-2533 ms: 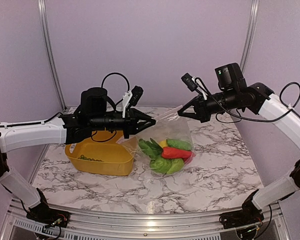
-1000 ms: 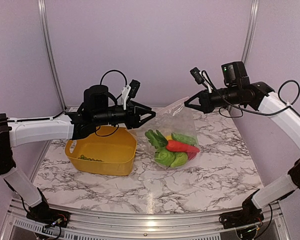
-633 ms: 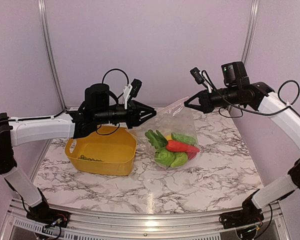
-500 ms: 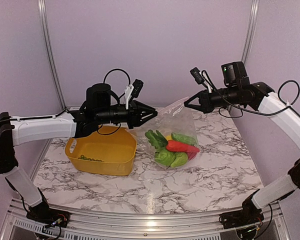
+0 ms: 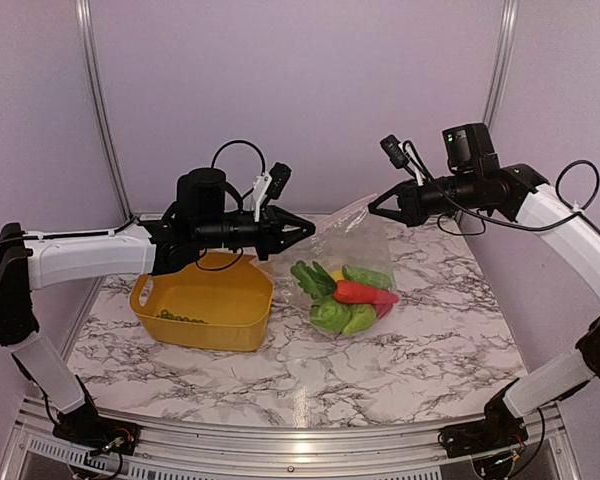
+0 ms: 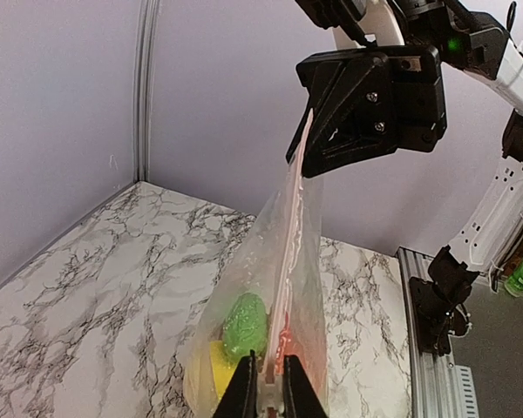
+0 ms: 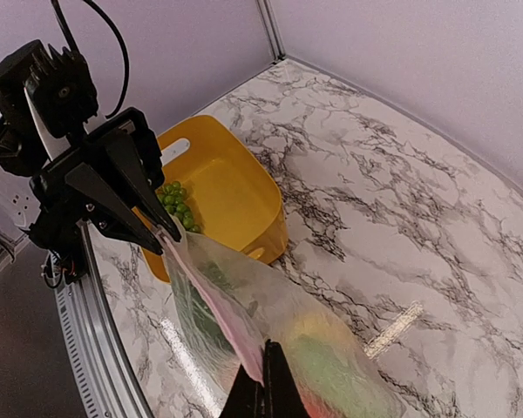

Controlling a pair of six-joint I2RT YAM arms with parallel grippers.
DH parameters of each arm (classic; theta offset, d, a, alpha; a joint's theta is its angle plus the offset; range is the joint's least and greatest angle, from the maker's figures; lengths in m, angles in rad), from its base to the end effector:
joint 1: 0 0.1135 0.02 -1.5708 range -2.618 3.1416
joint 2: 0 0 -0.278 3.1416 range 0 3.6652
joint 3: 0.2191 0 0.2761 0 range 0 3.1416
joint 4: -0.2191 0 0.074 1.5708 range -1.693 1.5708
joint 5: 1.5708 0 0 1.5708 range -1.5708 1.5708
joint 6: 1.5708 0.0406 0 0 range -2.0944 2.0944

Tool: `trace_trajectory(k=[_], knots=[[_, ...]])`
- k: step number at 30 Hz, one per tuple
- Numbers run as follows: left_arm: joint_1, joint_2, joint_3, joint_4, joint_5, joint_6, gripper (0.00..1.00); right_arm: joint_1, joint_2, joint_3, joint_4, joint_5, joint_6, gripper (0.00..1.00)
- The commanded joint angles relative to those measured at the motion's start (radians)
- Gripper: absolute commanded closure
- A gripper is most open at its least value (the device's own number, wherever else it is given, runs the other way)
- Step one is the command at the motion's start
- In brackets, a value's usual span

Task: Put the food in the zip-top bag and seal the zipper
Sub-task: Hold the zipper from the zipper food storage bag, then zip the zipper of the food storage bag, then place the zipper food storage bag at the center of the board.

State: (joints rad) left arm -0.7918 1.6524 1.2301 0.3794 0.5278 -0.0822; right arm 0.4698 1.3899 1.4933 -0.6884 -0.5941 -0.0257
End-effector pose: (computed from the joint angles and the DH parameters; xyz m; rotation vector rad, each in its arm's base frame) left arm 0.2820 -0.3147 0.3302 0.9841 1.4137 -1.0843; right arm 0.2765 0.1659 0.4150 -0.8685 1.9944 0.8948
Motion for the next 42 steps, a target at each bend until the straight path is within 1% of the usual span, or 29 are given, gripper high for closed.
trace_trajectory(k=[1, 5, 12, 21, 27, 37, 39, 40, 42], knots=[[0.008, -0.03, -0.038, -0.026, 0.014, 0.009, 0.94, -0.006, -0.024, 0.002, 0.04, 0.032, 0.01, 1.0], [0.009, -0.055, -0.092, -0.029, 0.02, 0.012, 0.93, -0.009, -0.031, 0.005, 0.045, 0.066, 0.013, 1.0], [0.012, -0.097, -0.165, -0.045, 0.019, 0.032, 0.92, -0.065, -0.049, -0.018, 0.073, 0.057, 0.049, 1.0], [0.017, -0.11, -0.196, -0.053, 0.02, 0.042, 0.91, -0.084, -0.055, -0.018, 0.083, 0.082, 0.062, 1.0], [0.022, -0.118, -0.216, -0.067, 0.02, 0.055, 0.89, -0.129, -0.064, -0.023, 0.09, 0.081, 0.075, 1.0], [0.031, -0.134, -0.267, -0.068, 0.025, 0.071, 0.87, -0.141, -0.054, -0.02, 0.09, 0.091, 0.081, 1.0], [0.032, -0.135, -0.272, -0.065, 0.025, 0.071, 0.85, -0.14, -0.049, -0.016, 0.093, 0.081, 0.083, 1.0], [0.032, -0.137, -0.274, -0.063, 0.025, 0.071, 0.82, -0.141, -0.045, -0.016, 0.094, 0.071, 0.085, 1.0], [0.032, -0.14, -0.274, -0.056, 0.02, 0.067, 0.7, -0.14, -0.035, -0.02, 0.1, 0.033, 0.09, 1.0]])
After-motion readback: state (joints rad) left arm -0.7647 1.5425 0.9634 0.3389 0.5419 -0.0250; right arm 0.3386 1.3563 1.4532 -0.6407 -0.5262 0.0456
